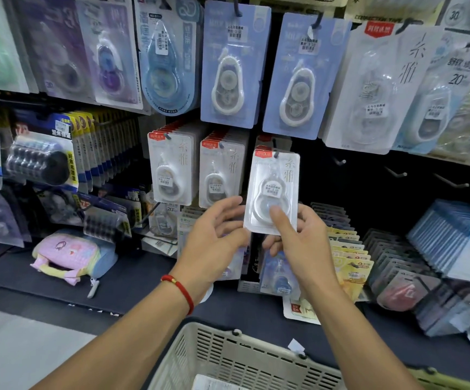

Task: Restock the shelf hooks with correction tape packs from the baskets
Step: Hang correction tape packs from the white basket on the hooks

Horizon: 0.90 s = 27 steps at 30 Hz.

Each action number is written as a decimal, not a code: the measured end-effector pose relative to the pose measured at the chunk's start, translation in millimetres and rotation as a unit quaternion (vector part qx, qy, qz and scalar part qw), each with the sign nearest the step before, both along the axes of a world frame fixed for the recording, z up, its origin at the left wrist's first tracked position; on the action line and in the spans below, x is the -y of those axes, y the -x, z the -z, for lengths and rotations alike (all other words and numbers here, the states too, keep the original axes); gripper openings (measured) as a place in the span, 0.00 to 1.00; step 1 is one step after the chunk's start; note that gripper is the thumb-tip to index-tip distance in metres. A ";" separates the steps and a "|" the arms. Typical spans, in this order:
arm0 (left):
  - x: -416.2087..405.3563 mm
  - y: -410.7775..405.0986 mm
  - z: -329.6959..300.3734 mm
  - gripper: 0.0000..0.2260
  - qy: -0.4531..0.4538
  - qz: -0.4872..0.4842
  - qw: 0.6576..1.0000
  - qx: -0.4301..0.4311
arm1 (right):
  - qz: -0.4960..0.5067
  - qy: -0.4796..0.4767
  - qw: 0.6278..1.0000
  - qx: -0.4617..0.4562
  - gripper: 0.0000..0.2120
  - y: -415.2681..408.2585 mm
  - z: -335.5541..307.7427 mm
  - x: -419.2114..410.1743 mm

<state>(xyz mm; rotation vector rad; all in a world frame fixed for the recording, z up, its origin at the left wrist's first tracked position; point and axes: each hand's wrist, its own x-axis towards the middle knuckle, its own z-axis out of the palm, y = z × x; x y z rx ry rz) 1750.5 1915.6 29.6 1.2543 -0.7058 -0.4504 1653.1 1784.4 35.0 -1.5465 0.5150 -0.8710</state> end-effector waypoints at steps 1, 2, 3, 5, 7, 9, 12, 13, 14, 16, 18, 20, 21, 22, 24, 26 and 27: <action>-0.7 -2.4 1.0 0.24 -0.022 -0.016 0.999 0.033 | 0.006 0.003 1.000 -0.027 0.16 -0.5 0.8 1.7; -1.8 -5.7 2.7 0.24 -0.049 -0.037 0.995 0.079 | 0.024 0.036 0.995 -0.092 0.20 -0.1 2.3 4.6; -2.6 -9.9 5.0 0.25 -0.080 -0.061 0.986 0.130 | 0.059 0.109 0.974 -0.190 0.25 1.2 6.2 8.6; -3.9 -20.0 10.4 0.26 -0.140 -0.106 0.955 0.240 | 0.137 0.275 0.898 -0.316 0.30 7.7 15.2 11.8; -2.8 -31.8 15.6 0.28 -0.183 -0.132 0.915 0.334 | 0.151 0.396 0.871 -0.248 0.25 11.0 17.1 9.8; 0.5 -43.5 21.6 0.32 -0.212 -0.134 0.887 0.387 | 0.092 0.475 0.851 -0.205 0.23 4.3 16.7 15.0; 3.5 -56.9 35.0 0.36 -0.243 -0.105 0.870 0.417 | 0.042 0.562 0.784 -0.259 0.24 -18.2 14.9 27.3; 3.2 -60.0 39.9 0.36 -0.251 -0.093 0.868 0.418 | 0.045 0.575 0.764 -0.290 0.25 -27.0 14.6 31.4; 2.5 -62.4 44.2 0.37 -0.257 -0.084 0.867 0.418 | 0.053 0.583 0.746 -0.318 0.25 -35.0 15.0 35.7; 1.0 -65.5 51.1 0.38 -0.262 -0.074 0.864 0.423 | 0.065 0.586 0.727 -0.351 0.26 -49.9 16.7 44.7; 0.1 -67.7 53.7 0.38 -0.256 -0.069 0.865 0.426 | 0.064 0.580 0.725 -0.365 0.26 -61.3 16.0 53.5; -0.4 -69.4 54.3 0.39 -0.253 -0.062 0.868 0.423 | 0.063 0.584 0.722 -0.367 0.26 -67.7 15.0 60.3; -0.7 -69.9 54.5 0.39 -0.254 -0.058 0.868 0.422 | 0.064 0.588 0.718 -0.367 0.27 -69.0 15.3 62.6; -1.2 -70.0 54.6 0.39 -0.257 -0.055 0.869 0.420 | 0.064 0.590 0.716 -0.366 0.28 -68.8 16.4 63.6; -2.5 -68.5 54.3 0.37 -0.265 -0.052 0.869 0.414 | 0.060 0.577 0.731 -0.360 0.28 -65.2 21.8 62.2; -5.0 -65.4 54.6 0.34 -0.277 -0.056 0.864 0.416 | 0.053 0.543 0.768 -0.337 0.24 -54.4 31.0 56.4; -7.2 -63.6 54.9 0.32 -0.284 -0.054 0.861 0.418 | 0.054 0.528 0.789 -0.309 0.21 -45.9 36.5 52.6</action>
